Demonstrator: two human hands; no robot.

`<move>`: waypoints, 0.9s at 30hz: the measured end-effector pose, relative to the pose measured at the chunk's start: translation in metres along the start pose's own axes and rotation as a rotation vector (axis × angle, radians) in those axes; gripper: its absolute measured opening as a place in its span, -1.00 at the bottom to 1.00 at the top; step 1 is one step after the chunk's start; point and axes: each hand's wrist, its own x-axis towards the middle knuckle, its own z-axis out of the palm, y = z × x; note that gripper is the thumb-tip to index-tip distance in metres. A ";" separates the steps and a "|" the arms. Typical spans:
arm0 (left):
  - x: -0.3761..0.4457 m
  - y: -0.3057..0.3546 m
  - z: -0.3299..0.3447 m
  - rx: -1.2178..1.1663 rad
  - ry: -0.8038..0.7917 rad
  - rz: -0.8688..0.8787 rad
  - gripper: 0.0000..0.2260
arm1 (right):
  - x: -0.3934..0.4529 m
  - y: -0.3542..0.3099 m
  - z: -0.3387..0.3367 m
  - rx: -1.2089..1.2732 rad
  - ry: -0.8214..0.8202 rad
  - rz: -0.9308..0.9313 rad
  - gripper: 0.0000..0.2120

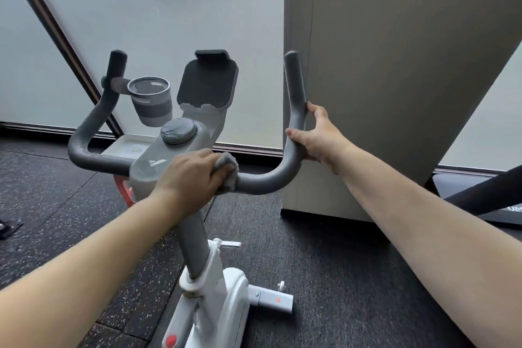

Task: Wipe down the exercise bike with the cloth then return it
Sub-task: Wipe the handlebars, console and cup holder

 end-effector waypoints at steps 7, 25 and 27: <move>0.021 0.109 0.030 -0.036 0.041 -0.062 -0.58 | 0.003 0.001 0.000 -0.135 0.040 -0.049 -0.29; -0.021 -0.022 -0.017 0.084 0.145 -0.225 -0.77 | -0.001 -0.035 0.018 -0.385 -0.013 -0.620 -0.69; -0.019 -0.022 -0.029 -0.044 0.393 -0.490 -0.77 | 0.003 -0.037 0.034 -0.381 -0.111 -0.608 -0.71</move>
